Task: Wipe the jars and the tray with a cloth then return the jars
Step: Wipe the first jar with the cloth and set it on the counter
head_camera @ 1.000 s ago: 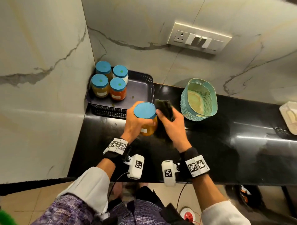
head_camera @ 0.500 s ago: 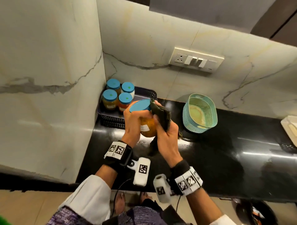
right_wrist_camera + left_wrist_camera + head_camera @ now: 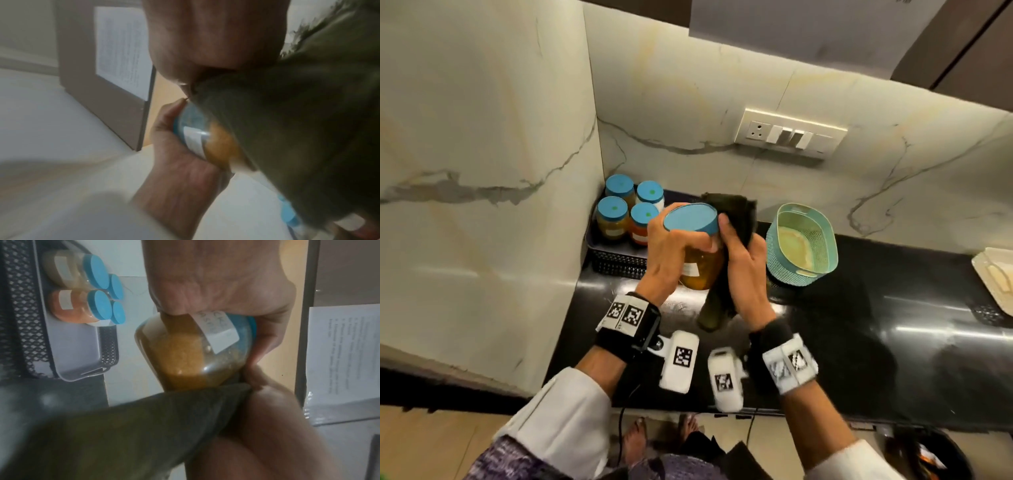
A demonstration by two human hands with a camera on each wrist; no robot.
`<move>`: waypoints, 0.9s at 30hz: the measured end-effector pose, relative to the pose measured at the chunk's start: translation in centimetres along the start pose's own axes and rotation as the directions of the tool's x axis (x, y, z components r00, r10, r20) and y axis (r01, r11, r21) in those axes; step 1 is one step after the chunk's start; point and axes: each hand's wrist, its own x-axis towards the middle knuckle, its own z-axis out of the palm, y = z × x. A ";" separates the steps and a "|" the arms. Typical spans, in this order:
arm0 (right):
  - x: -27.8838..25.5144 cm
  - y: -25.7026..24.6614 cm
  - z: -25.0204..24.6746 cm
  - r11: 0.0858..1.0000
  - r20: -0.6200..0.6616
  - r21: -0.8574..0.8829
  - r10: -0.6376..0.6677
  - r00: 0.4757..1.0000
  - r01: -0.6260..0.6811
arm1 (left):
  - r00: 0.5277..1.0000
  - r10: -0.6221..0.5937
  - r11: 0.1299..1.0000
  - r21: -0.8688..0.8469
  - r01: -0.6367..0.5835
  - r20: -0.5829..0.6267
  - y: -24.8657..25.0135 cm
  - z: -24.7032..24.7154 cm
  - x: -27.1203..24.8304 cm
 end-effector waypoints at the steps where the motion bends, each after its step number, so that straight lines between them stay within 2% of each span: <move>1: -1.1 0.3 0.1 0.998 0.008 -0.011 -0.056 0.998 0.056 | 1.000 0.007 1.000 -0.003 -0.007 0.004 0.1 0.0 0.2; 3: -2.6 1.0 0.3 0.990 0.056 -0.047 -0.132 0.990 0.135 | 1.000 0.015 1.000 -0.014 -0.015 -0.011 0.3 -0.1 0.2; 4: -2.3 1.2 0.1 0.990 0.063 -0.055 -0.130 0.990 0.133 | 1.000 0.008 1.000 -0.019 -0.009 -0.022 0.4 0.0 0.0; 8: 1.4 -0.1 -0.2 1.000 0.016 0.008 0.019 1.000 -0.019 | 1.000 0.009 1.000 -0.007 -0.009 -0.030 0.7 0.8 0.1; 10: 0.0 0.1 0.1 0.997 0.027 -0.028 -0.068 0.997 0.068 | 0.999 0.014 1.000 -0.009 -0.014 -0.034 0.6 0.7 0.5; 12: -2.0 1.2 0.4 0.978 0.102 -0.072 -0.188 0.977 0.195 | 0.997 0.006 0.999 -0.041 -0.009 -0.079 0.4 0.3 1.0; 13: -2.3 1.7 0.4 0.972 0.124 -0.090 -0.204 0.971 0.216 | 0.996 -0.003 0.999 -0.052 -0.001 -0.094 0.2 0.1 1.1; 14: -1.9 1.9 0.4 0.976 0.114 -0.095 -0.186 0.976 0.197 | 0.995 -0.013 0.998 -0.055 0.008 -0.101 0.0 0.1 1.0; 16: 0.7 1.0 0.3 0.996 0.037 -0.042 -0.078 0.996 0.080 | 0.996 -0.008 1.000 -0.029 0.005 -0.084 0.5 0.5 0.8; 18: 1.9 -0.2 0.4 0.999 0.037 -0.018 -0.034 0.999 0.035 | 0.998 0.014 1.000 0.004 -0.014 -0.061 0.8 0.8 0.8; 23: -2.0 1.8 0.7 0.965 0.169 -0.103 -0.224 0.960 0.243 | 0.994 -0.044 0.998 -0.041 0.040 -0.103 -0.2 -0.5 1.0; 24: -1.4 1.9 0.6 0.968 0.157 -0.102 -0.211 0.965 0.228 | 0.993 -0.057 0.997 -0.052 0.052 -0.102 -0.2 -0.5 0.8; 27: 1.8 0.3 0.3 0.998 0.059 -0.009 -0.057 0.997 0.057 | 0.998 -0.010 1.000 0.009 0.011 -0.063 0.7 0.6 0.5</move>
